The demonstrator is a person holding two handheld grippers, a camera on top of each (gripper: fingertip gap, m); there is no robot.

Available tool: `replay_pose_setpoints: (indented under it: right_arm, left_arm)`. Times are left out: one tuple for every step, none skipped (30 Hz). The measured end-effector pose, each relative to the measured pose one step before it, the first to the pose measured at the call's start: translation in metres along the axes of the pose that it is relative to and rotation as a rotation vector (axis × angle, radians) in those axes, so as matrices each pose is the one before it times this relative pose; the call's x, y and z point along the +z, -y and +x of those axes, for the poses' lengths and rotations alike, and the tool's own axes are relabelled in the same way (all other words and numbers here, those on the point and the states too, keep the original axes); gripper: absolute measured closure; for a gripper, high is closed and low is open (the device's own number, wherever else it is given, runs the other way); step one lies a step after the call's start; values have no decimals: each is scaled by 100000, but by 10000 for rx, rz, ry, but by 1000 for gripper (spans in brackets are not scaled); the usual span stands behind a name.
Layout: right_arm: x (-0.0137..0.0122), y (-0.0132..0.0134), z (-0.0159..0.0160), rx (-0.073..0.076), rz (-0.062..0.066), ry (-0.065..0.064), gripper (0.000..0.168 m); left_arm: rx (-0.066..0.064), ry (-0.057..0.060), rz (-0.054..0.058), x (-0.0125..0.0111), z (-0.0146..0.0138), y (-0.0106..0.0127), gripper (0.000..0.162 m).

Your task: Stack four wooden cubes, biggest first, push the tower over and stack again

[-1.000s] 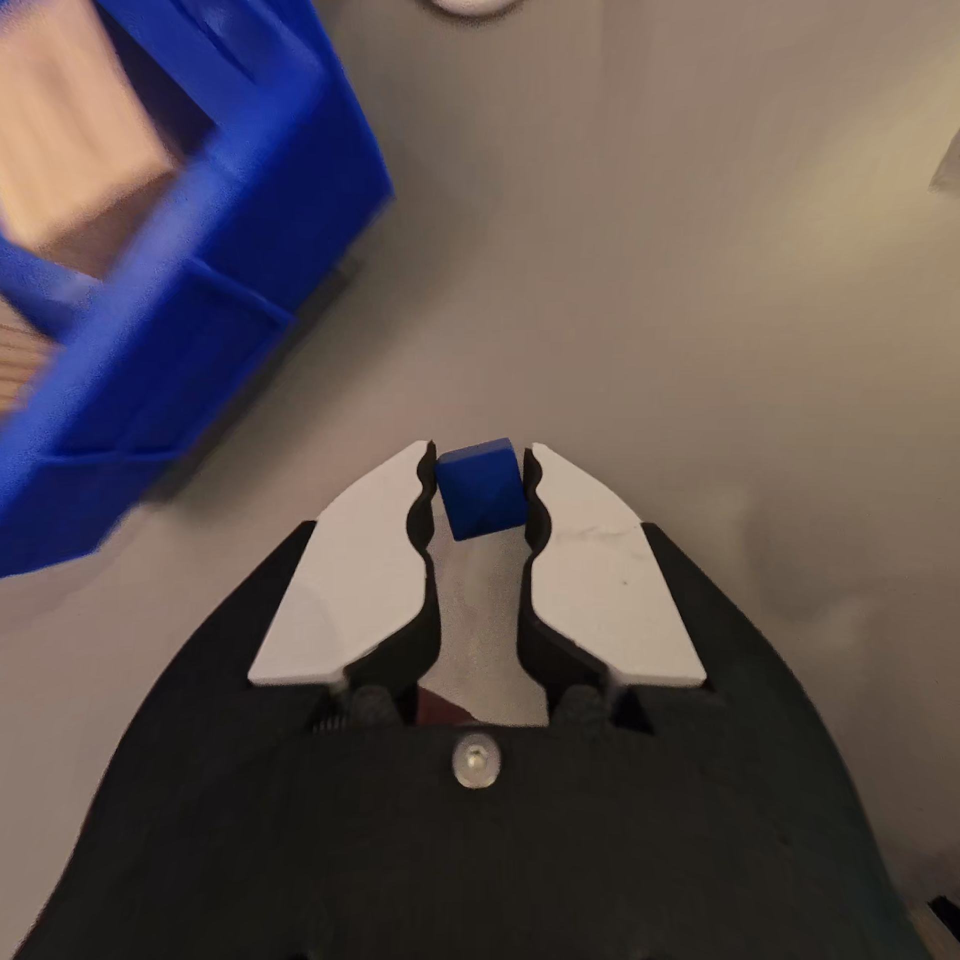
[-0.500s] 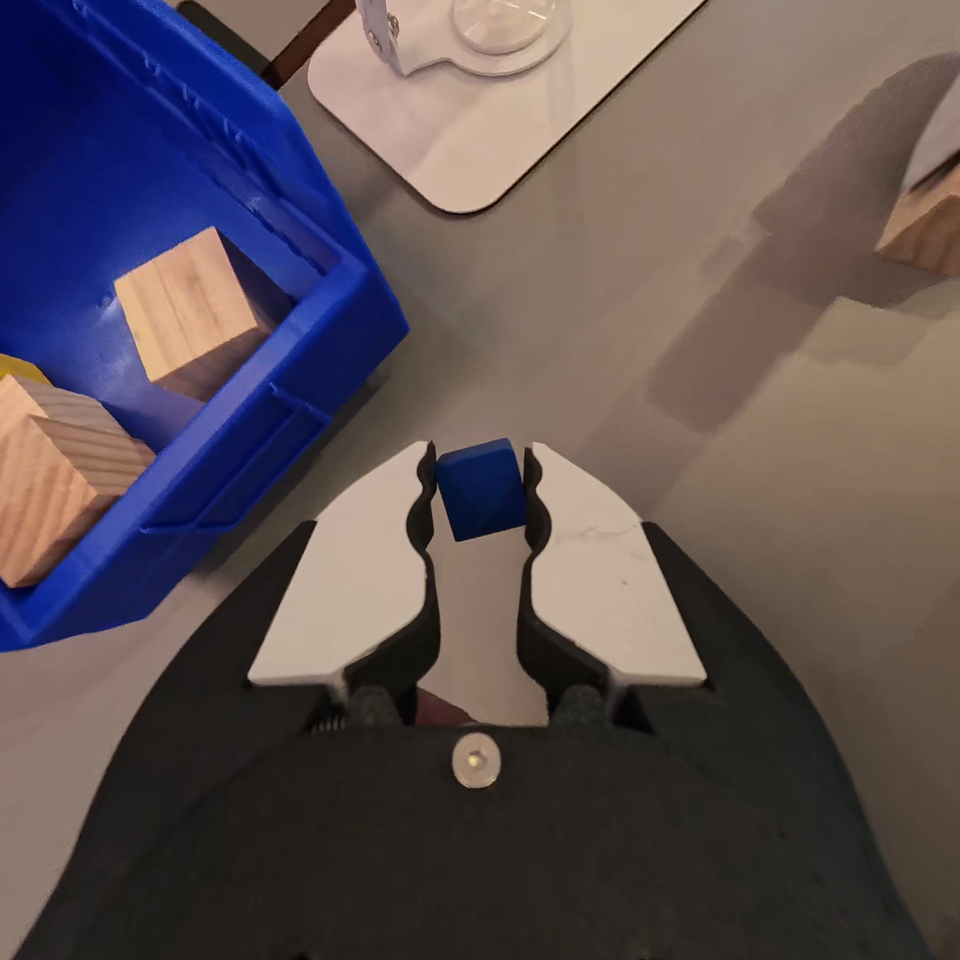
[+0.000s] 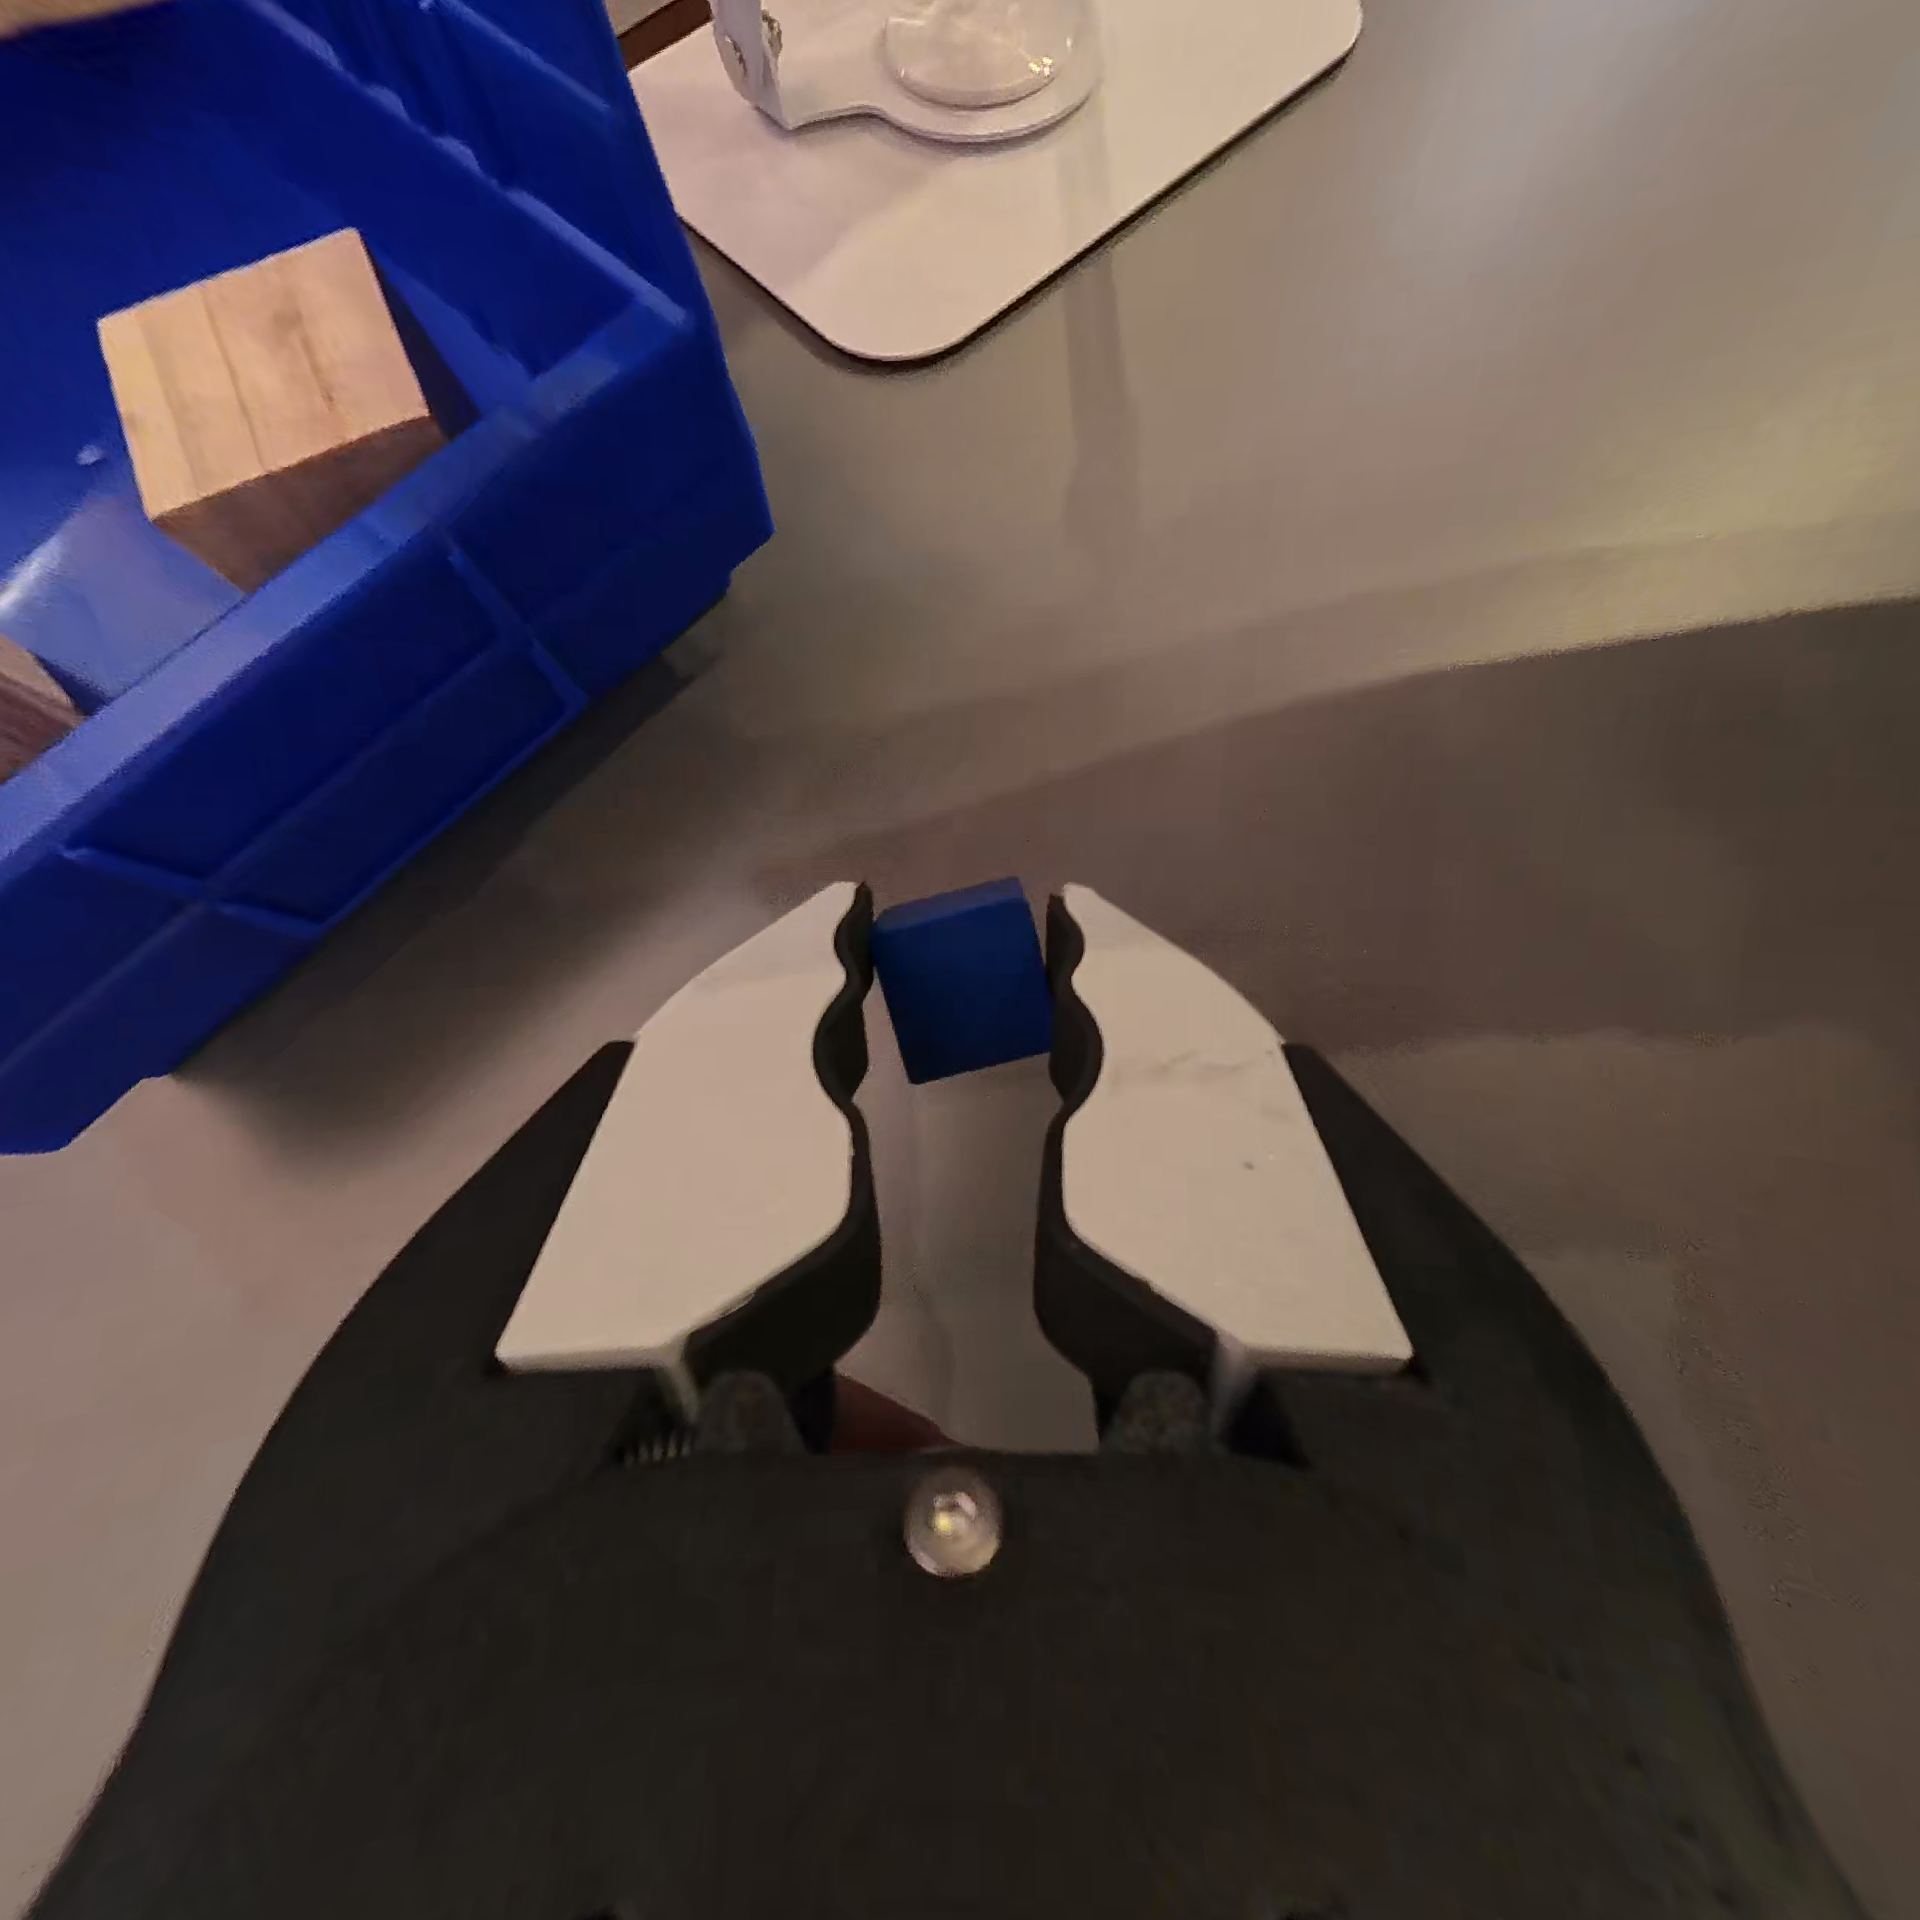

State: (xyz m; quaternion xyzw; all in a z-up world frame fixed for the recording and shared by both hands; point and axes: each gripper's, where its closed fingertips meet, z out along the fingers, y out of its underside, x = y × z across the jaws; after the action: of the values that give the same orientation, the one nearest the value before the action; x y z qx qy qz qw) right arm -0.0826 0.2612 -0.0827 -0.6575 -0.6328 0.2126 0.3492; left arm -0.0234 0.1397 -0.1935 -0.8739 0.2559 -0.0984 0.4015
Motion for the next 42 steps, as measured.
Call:
replay_pose_setpoints:
  right_arm:
    - [1292, 408, 1218, 94, -219, -593, 123]
    - [1118, 239, 1121, 79, -200, -547, 123]
    - [948, -18, 969, 79, -257, -422, 123]
    - [827, -206, 685, 171, -295, -222, 123]
    - [664, -251, 572, 156, -270, -211, 123]
    - [609, -337, 685, 19, -278, -369, 123]
    - [742, -616, 581, -33, -411, -322, 123]
    - [789, -712, 188, -1, -424, -70, 123]
    - [460, -371, 187, -57, -157, -111, 122]
    - [19, -103, 127, -62, 25, -114, 113]
    - [-259, -5, -95, 43, 80, 80, 103]
    - [-504, 103, -54, 3, 182, 65, 95]
    - [-734, 4, -86, -112, 165, 32, 96]
    - [-1031, -51, -400, -141, 183, 191, 96]
    - [-1498, 72, -725, -274, 358, 300, 98]
    - [-1969, -99, -763, -438, 362, 206, 105]
    - [-2350, -323, -738, -409, 315, 146, 112]
    - [-2706, -324, -543, -245, 456, 101, 113]
    - [-3063, -493, -14, -102, 493, -60, 116]
    - [-3251, -785, 683, 8, 410, -218, 120]
    - [-3318, -1123, 1375, 158, 318, -305, 121]
    - [-3218, -1553, 2033, 286, 174, -362, 122]
    - [-2868, -2014, 2701, 307, 26, -484, 123]
    - [-2242, -2597, 3212, 338, -156, -587, 126]
    - [-1420, -3257, 3434, 457, -384, -568, 125]
    - [-453, -3704, 3236, 512, -535, -446, 124]
    - [539, -3742, 2652, 496, -532, -233, 124]
    - [1363, -3620, 1858, 585, -554, 96, 124]
    - [1894, -3554, 1410, 511, -796, 205, 122]
    - [2218, -3069, 1419, 229, -807, -15, 119]
    - [2311, -2293, 1102, 232, -563, -6, 115]
    - [2199, -1778, 628, 413, -524, 196, 112]
    - [1851, -1173, 523, 417, -388, 181, 105]
    - [1366, -478, 624, 304, -107, 16, 104]
    - [997, -177, 449, 189, -27, 14, 105]
    - [779, -122, -13, 140, -80, 207, 109]
    - [647, -133, -201, 154, -94, 254, 126]
    - [387, 217, -198, 117, 128, 177, 140]
    - [142, 303, -172, -96, 178, 60, 146]
    - [50, 76, -172, -202, 4, -27, 146]
    - [-19, 101, -374, -106, 56, 75, 146]
    - [-81, 104, -580, -98, 103, 148, 146]
  left_arm:
    - [47, -47, 33, 76, 41, -44, 131]
    - [34, 19, 39, 5, -83, -10, 131]
    - [1, -38, 79, 3, -41, 39, 131]
    - [-45, -111, 89, 44, 63, 43, 131]
    - [-19, -90, 46, 83, 86, -30, 131]
    - [29, -57, -25, 113, 79, -131, 131]
    - [51, -45, -61, 121, 89, -175, 131]
    - [32, -15, -46, 80, 26, -146, 131]
    - [2, -10, -1, 15, 15, -54, 131]
    - [-5, -36, 45, -49, 55, 30, 131]
    - [0, -28, 48, -70, 51, 14, 131]
    - [-10, -19, 11, -39, 19, -37, 131]
    - [-24, -10, 10, 20, -19, -56, 131]
    - [-22, -15, -2, 18, -14, -78, 131]
    - [-19, -29, 6, 8, 22, -67, 131]
    - [-28, -55, 13, 9, 48, -49, 131]
    - [-23, -35, 21, -1, 37, -38, 131]
    - [-16, -37, 12, 13, 53, -32, 131]
    - [-21, -42, 14, 3, 50, -13, 131]
    - [5, -37, 20, 16, 72, 14, 131]
    - [18, -44, 11, 37, 85, 24, 131]
    - [8, -39, 31, 41, 109, 68, 131]
    - [3, -28, 19, 39, 92, 56, 131]
    - [11, -22, -1, 66, 82, 25, 131]
    - [7, -13, 2, 93, 55, 36, 131]
    - [-9, -18, -12, 85, 64, 8, 131]
    - [-8, -37, -6, 102, 76, 26, 131]
    - [-23, -61, 6, 112, 104, 43, 131]
    - [3, -30, 11, 123, 76, 55, 131]
    - [16, 38, -23, 97, 6, 7, 131]
    - [22, 51, -23, 67, -6, -4, 131]
    - [-7, 34, -3, 47, 15, 34, 131]
    - [-26, 38, 10, 22, -32, 51, 131]
    - [-29, 41, 18, 0, -38, 52, 131]
    - [6, 27, 52, -23, -4, 121, 131]
    - [6, 8, 61, -54, 33, 154, 131]
    - [-57, 12, 64, -86, 4, 222, 131]
    - [6, 42, 134, -147, -66, 406, 131]
    - [73, 189, 190, -312, -328, 642, 131]
    - [45, 270, 273, -470, -558, 971, 131]
    - [76, 243, 349, -576, -652, 1315, 131]
    - [167, 445, 464, -658, -1082, 1732, 131]
